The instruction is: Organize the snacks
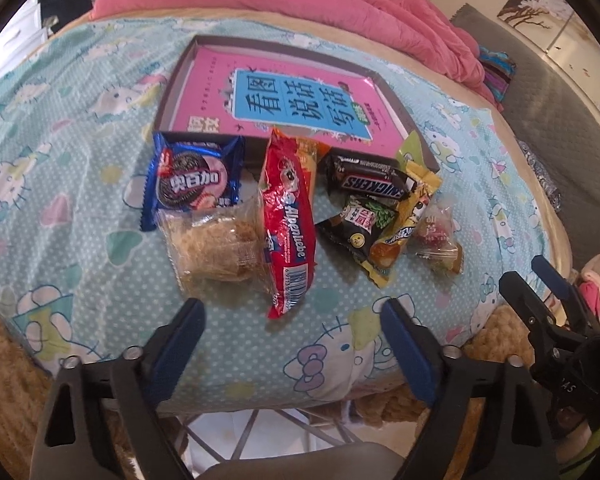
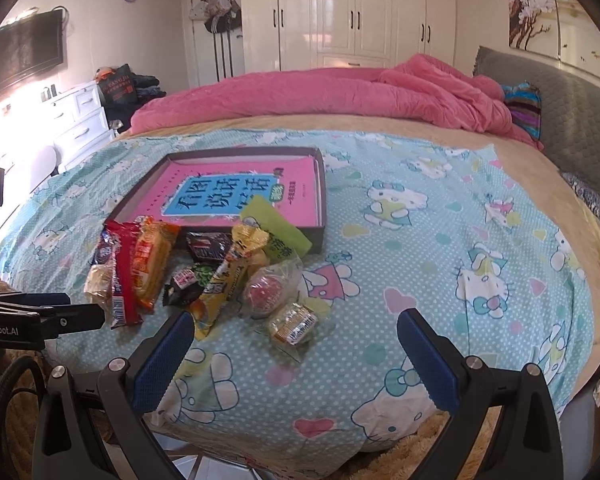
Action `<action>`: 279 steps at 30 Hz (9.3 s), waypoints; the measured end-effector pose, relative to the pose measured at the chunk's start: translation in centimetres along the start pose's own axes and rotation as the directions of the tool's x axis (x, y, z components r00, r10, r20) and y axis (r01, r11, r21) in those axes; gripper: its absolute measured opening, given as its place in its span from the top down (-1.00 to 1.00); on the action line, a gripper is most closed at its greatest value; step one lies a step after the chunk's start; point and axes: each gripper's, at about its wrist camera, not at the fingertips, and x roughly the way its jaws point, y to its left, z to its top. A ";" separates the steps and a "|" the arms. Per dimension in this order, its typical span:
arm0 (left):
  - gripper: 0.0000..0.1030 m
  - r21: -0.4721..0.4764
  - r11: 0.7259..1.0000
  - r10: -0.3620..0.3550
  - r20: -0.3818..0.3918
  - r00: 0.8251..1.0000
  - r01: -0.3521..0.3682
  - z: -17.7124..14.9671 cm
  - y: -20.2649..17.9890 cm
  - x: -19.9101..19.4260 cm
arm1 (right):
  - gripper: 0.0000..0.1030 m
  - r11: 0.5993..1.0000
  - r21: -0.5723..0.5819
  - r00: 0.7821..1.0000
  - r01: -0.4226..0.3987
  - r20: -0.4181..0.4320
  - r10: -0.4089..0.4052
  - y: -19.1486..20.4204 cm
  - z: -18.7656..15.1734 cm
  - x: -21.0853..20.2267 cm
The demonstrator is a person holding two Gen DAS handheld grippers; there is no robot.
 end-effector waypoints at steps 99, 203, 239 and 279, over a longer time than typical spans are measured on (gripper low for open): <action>0.51 -0.063 0.997 -0.035 0.203 0.979 0.048 10.5 5.2 0.1 | 0.16 0.942 0.072 0.943 -0.327 -0.042 0.331 -5.1 12.0 9.8; -0.15 -0.017 0.992 -0.119 0.145 0.982 0.123 15.7 7.0 4.6 | -0.18 0.950 0.104 0.953 -0.295 -0.036 0.300 -3.9 10.9 14.8; -0.55 0.004 0.995 -0.097 0.280 0.955 0.099 13.7 6.6 -0.4 | -0.33 0.947 0.067 0.949 -0.314 0.030 0.312 -2.7 10.1 10.7; -0.56 -0.021 0.998 -0.056 0.241 0.969 0.062 9.0 6.9 -2.5 | -0.35 0.924 0.030 0.924 -0.382 -0.005 0.382 0.1 7.2 7.3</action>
